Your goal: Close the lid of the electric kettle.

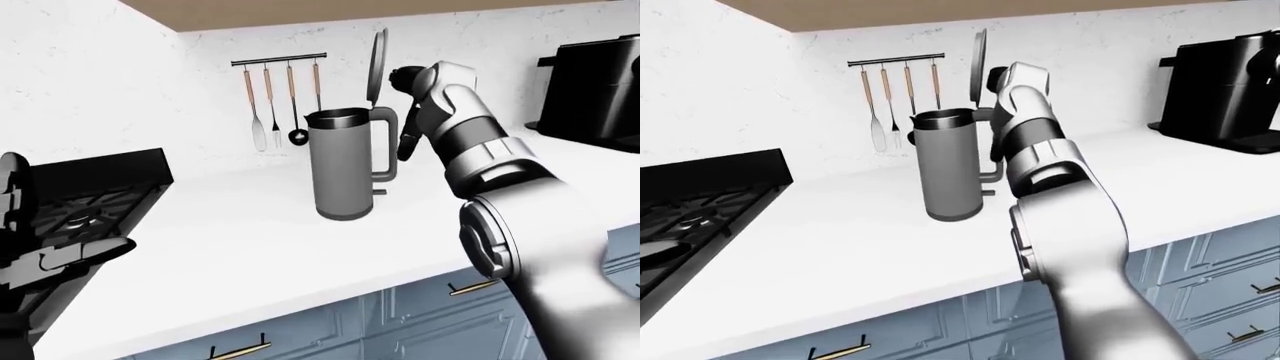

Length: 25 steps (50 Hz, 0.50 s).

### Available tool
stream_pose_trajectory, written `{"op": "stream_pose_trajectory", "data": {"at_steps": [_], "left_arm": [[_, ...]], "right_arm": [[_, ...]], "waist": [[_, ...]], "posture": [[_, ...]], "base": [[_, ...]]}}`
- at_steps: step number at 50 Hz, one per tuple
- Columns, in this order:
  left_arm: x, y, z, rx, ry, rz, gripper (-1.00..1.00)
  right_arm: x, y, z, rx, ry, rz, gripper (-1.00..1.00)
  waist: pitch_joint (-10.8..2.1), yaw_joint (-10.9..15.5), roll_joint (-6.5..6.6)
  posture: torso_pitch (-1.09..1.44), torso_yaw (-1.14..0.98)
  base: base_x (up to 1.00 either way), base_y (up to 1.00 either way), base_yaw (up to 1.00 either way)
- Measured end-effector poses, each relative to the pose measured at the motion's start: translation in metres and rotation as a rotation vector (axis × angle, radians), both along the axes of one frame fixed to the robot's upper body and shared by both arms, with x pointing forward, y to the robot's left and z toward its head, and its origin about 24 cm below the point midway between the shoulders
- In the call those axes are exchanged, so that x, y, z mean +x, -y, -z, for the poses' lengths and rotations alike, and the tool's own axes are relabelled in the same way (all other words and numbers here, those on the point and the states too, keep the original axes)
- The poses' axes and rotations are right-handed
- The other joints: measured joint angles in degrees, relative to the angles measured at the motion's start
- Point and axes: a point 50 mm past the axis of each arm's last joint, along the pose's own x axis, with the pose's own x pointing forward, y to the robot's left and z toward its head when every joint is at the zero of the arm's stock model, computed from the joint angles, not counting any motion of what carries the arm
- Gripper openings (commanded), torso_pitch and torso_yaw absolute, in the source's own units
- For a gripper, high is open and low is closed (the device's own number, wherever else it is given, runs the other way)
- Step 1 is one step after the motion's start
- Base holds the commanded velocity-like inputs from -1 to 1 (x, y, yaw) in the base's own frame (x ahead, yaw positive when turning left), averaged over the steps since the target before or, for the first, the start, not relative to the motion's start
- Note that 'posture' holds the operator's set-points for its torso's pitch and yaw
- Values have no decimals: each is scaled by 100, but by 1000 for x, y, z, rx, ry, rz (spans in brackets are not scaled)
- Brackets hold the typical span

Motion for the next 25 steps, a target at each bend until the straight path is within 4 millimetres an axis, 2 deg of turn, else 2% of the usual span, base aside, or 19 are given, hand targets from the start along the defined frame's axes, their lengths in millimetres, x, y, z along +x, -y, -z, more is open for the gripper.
{"op": "stream_pose_trajectory", "data": {"at_steps": [17, 25], "left_arm": [[-1, 0, -1, 0, 5, 0, 100], [-2, -1, -3, -1, 9, 4, 100]], "right_arm": [[-2, -30, -6, -30, -5, -46, 100], [-5, -60, 1, -37, -8, -131, 100]], "waist": [[9, -49, 75], [0, -95, 127]], "posture": [[-65, 0], [-65, 0]], "base": [[0, 0, 0], [0, 0, 0]]}}
